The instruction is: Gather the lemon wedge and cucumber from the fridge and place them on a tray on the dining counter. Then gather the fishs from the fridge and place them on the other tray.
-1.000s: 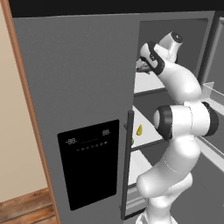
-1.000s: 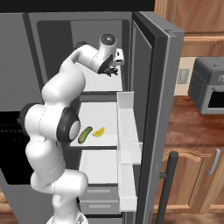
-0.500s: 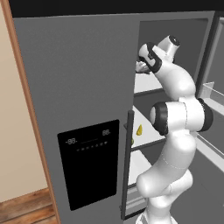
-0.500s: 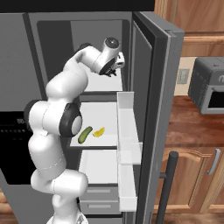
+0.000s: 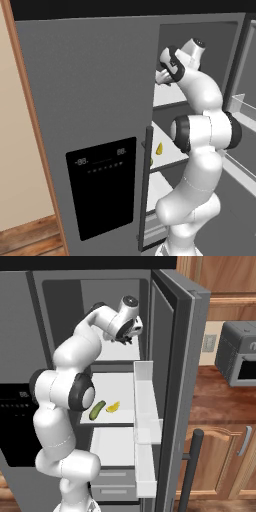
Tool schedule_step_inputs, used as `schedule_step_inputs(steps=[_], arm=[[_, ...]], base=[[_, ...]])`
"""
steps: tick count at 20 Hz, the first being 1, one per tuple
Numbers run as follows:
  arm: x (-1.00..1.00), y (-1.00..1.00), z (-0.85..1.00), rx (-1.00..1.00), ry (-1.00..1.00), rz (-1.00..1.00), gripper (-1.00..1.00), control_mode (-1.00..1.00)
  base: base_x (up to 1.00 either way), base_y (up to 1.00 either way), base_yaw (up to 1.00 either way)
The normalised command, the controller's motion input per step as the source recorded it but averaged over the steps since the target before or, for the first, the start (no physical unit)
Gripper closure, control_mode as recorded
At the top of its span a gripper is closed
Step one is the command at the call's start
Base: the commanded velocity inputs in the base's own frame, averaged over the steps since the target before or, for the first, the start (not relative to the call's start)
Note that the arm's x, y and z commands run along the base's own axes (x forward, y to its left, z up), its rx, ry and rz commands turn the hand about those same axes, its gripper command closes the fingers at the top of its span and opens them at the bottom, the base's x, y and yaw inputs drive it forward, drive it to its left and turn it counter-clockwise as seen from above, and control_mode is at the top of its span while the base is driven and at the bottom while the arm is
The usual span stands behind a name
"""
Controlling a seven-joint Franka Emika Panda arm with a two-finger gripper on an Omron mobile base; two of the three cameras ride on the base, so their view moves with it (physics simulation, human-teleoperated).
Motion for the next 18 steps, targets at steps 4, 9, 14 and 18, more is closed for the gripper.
schedule_step_inputs(steps=[4, 9, 14, 18], arm=[[-0.46, 0.06, -1.00, -0.11, 0.04, 0.08, -1.00, -1.00], [0.01, 0.13, -0.54, -0.04, -0.05, 0.02, 1.00, -1.00], [-0.41, 0.22, -0.14, -0.04, -0.17, 0.00, 1.00, -1.00], [-1.00, 0.57, -0.15, -0.10, -0.24, 0.00, 1.00, -1.00]], base=[[0.00, 0.00, 0.00], [0.00, 0.00, 0.00], [0.00, 0.00, 0.00], [0.00, 0.00, 0.00]])
